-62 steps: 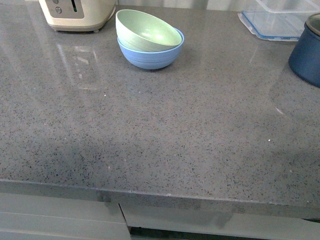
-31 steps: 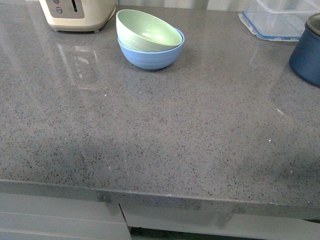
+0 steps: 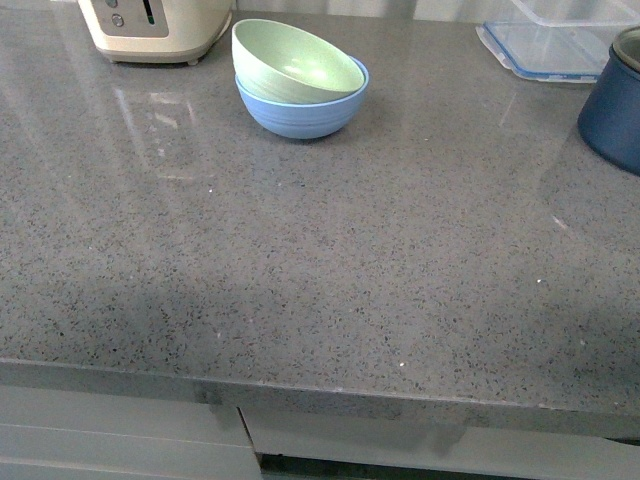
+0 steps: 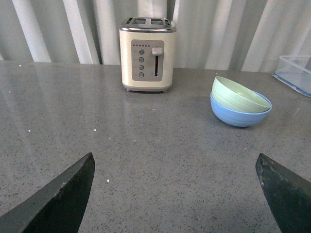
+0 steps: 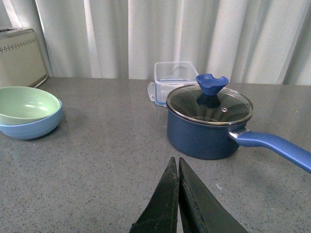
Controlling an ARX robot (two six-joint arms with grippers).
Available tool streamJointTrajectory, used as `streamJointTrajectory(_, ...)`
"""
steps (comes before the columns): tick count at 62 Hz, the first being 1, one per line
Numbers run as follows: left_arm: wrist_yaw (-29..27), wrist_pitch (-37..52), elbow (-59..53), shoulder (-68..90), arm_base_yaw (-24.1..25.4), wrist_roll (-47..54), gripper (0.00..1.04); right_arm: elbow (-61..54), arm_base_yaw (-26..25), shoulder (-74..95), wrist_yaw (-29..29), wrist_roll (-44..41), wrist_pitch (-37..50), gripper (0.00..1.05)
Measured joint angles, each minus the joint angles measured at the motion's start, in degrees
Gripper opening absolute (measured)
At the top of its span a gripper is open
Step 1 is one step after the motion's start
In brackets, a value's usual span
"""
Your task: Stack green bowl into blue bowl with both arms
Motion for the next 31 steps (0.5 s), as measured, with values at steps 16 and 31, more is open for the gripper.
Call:
streamJointTrajectory(16,0.0,0.0,0.0,0.0,0.0,0.0,0.98,0.0,0.0,-3.72,0.0,0.0,-3.69,0.01)
streamJointTrajectory(31,0.02,0.0,0.0,-0.04,0.0,0.0,0.98,0.04,0.04,-13.66,-0.02,0.0,-14.03,0.01)
